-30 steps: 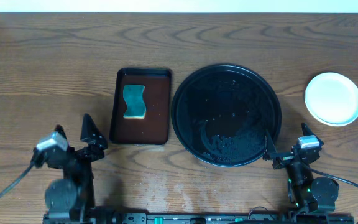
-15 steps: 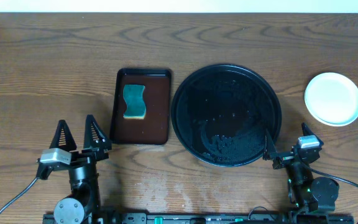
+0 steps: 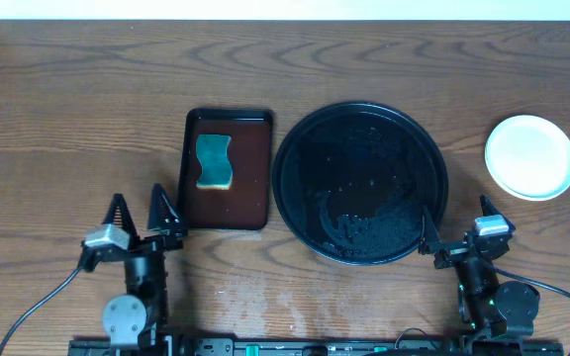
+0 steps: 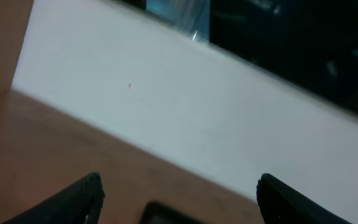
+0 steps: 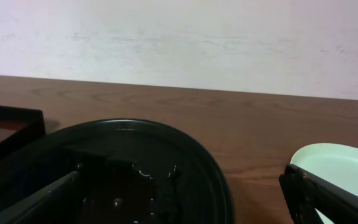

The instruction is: Clean dirty plates on tray and stack at the side

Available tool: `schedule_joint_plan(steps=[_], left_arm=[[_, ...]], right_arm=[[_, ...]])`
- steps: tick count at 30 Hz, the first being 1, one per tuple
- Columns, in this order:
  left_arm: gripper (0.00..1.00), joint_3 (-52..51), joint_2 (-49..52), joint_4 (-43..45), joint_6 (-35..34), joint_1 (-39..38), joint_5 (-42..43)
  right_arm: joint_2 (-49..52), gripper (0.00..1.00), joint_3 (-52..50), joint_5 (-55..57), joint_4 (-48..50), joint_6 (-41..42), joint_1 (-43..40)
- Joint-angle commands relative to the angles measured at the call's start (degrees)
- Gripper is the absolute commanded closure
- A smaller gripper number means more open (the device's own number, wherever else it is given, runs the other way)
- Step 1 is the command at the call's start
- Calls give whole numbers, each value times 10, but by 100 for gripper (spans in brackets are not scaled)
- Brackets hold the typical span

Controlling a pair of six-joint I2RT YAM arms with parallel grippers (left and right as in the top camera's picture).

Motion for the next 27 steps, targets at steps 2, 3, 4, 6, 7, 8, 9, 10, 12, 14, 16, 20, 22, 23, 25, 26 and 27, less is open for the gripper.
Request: schedule_joint_plan(steps=[2,3,4,6,7,8,9,10,12,14,16,20,22,23,25,26,27], left_arm=[[20,-7,-5,-44,-5,3,9],[20,-7,-5,-63,-4,3,9],[20,-7,-5,-78,-2,3,9],[20,-7,-5,-118,14,3,9],[20,-7,-5,-143,22,3,9],[20,-7,-5,-164,30,3,9],[20,-7,-5,-184,40,3,9],[20,-7,-5,-185,60,3,10],[20,-7,-5,-186,66,3,9],[20,-7,-5,-185,66,3,9],[20,-7,-5,-185,66,3,9],[20,-7,-4,-185,66,3,9],[20,-7,-4,-185,66,3,9],[20,-7,-4,-185,66,3,9],[20,-7,-4,-185,66,3,9],[20,-7,-4,-185,66,3,9],[20,-7,-4,-185,66,3,9]], right_arm=[[-4,1,-1,1,-2,0,5],[-4,1,-1,1,-2,0,5],[-4,1,-1,1,-2,0,5],[-4,1,-1,1,-2,0,5],[-4,1,-1,1,-2,0,5],[-4,1,-1,1,-2,0,5],[-4,1,-1,1,-2,0,5],[-4,1,-1,1,-2,0,5],[-4,1,-1,1,-2,0,5],[-4,1,-1,1,-2,0,5],[-4,1,-1,1,-2,0,5],[-4,1,-1,1,-2,0,5],[-4,1,-1,1,-2,0,5],[-4,1,-1,1,-2,0,5],[-4,1,-1,1,-2,0,5],[-4,1,-1,1,-2,0,5],[-4,1,-1,1,-2,0,5]])
